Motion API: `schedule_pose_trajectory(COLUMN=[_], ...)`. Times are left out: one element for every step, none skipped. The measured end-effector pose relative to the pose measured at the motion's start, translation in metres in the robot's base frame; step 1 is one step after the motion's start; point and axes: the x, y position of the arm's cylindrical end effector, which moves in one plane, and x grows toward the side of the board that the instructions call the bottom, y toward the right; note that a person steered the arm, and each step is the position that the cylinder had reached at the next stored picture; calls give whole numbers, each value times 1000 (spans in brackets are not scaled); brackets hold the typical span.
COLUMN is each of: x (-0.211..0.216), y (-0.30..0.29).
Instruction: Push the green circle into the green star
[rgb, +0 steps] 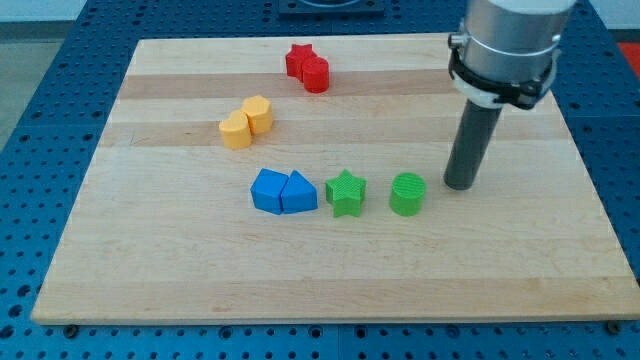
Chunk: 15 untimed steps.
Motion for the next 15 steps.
schedule_pose_trajectory(x=[17,20,20,13,13,13,13,13,13,13,13,13,13,13,13], y=[0,0,-8,-22,-35,-43,-53,-63,-68,-72,-72,-73,-75,-79,-79])
